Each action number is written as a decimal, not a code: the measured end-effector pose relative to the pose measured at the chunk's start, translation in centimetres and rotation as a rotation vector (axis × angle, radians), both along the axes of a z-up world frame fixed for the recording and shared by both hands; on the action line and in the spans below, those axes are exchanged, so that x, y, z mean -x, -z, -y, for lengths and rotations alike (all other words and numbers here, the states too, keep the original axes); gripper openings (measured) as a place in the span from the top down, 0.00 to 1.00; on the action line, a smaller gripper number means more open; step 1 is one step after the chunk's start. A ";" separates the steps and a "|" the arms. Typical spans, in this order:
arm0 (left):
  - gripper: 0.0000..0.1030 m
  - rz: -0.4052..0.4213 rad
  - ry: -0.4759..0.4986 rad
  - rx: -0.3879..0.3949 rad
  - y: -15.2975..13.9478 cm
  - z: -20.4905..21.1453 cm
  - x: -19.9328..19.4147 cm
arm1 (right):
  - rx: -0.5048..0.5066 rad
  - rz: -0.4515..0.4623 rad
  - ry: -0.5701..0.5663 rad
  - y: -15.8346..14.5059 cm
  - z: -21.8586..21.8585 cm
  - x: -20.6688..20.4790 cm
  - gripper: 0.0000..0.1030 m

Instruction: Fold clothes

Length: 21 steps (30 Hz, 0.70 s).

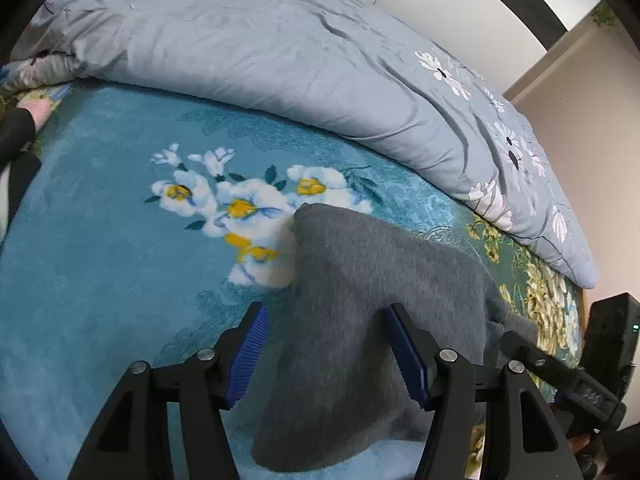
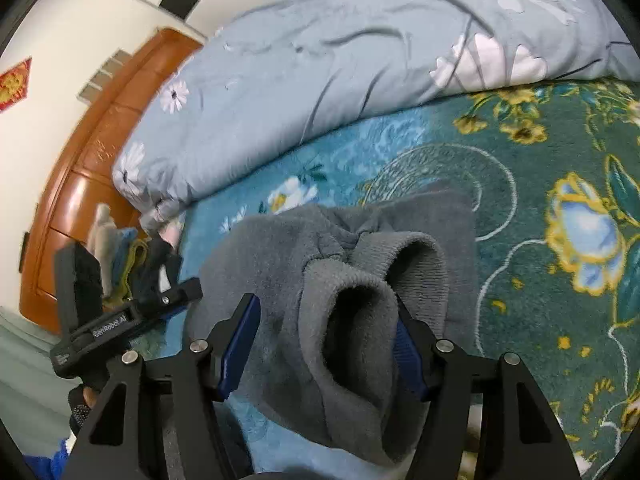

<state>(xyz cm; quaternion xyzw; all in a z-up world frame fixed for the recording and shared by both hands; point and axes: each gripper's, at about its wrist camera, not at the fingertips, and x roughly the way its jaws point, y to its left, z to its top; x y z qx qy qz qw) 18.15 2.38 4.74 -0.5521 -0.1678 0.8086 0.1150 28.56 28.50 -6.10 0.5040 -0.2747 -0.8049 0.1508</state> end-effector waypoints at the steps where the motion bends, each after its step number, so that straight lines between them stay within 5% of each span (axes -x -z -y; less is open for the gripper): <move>1: 0.37 0.003 -0.002 -0.017 0.2 0.1 0.1 | -0.023 0.019 0.001 0.2 0.3 0.3 0.45; 7: 0.36 0.021 -0.025 -0.099 0.7 1.1 0.2 | -0.073 0.068 0.054 0.2 0.1 0.8 0.82; 9: 0.35 0.024 -0.022 -0.129 0.7 1.3 0.2 | -0.072 0.043 0.065 -1.0 -0.3 0.7 0.84; 13: 0.34 0.039 0.000 -0.152 1.0 1.1 0.4 | -0.100 -0.009 0.105 -3.0 -2.1 0.5 0.84; 17: 0.32 0.087 0.019 -0.167 2.2 0.7 1.0 | -0.090 0.090 0.137 -0.1 -3.6 0.7 0.83; 21: 0.28 0.127 0.019 -0.191 3.1 1.0 1.6 | -0.142 0.097 0.137 0.5 -3.8 0.3 0.61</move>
